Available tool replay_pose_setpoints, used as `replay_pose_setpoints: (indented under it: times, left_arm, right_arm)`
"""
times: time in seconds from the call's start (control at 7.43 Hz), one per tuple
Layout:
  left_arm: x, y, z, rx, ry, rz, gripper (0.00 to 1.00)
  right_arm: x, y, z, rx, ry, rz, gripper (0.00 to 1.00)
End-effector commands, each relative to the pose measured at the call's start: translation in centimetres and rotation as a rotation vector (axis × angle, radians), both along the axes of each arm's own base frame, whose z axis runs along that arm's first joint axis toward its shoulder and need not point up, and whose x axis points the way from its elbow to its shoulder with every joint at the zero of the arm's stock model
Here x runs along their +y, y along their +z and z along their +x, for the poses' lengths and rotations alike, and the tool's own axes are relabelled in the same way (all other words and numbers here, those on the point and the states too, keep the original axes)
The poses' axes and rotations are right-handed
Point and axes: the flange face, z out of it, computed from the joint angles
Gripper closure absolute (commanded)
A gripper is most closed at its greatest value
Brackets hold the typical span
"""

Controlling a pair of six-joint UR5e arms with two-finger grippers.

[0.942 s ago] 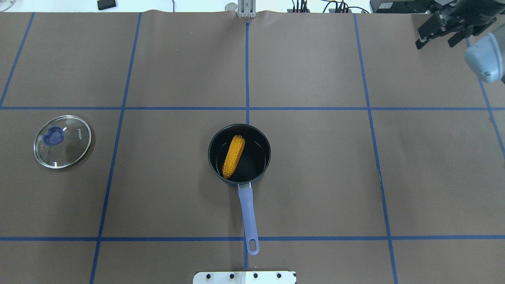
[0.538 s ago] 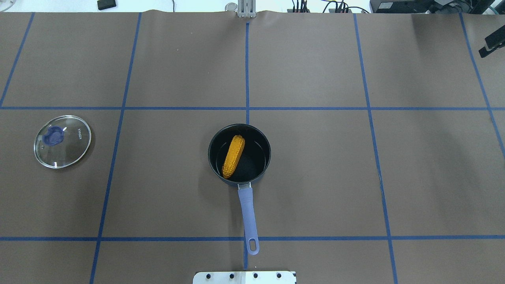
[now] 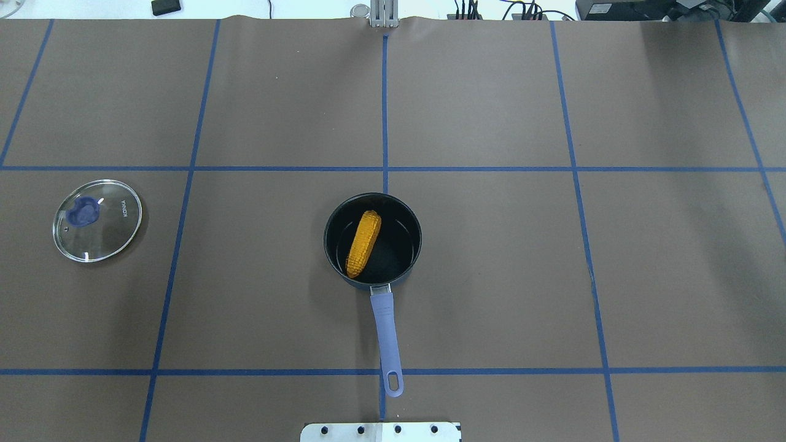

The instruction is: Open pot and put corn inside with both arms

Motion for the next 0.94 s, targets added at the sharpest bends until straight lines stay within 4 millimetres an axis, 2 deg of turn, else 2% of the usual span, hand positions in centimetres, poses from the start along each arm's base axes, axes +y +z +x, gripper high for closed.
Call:
replay_pose_setpoints:
  times: [0.0, 0.54, 0.81]
  left_arm:
    - [0.1, -0.1, -0.7, -0.002, -0.015, 0.001, 0.03]
    - [-0.8, -0.8, -1.0, -0.002, -0.022, 0.001, 0.03]
    - [-1.1, -0.9, -1.0, -0.002, -0.020, -0.004, 0.03]
  right_arm:
    - [1.0, 0.8, 0.7, -0.033, 0.001, -0.008, 0.00]
    - [1.4, 1.9, 0.8, -0.021, -0.012, -0.014, 0.00]
    - [1.3, 1.9, 0.8, -0.020, -0.012, -0.012, 0.00]
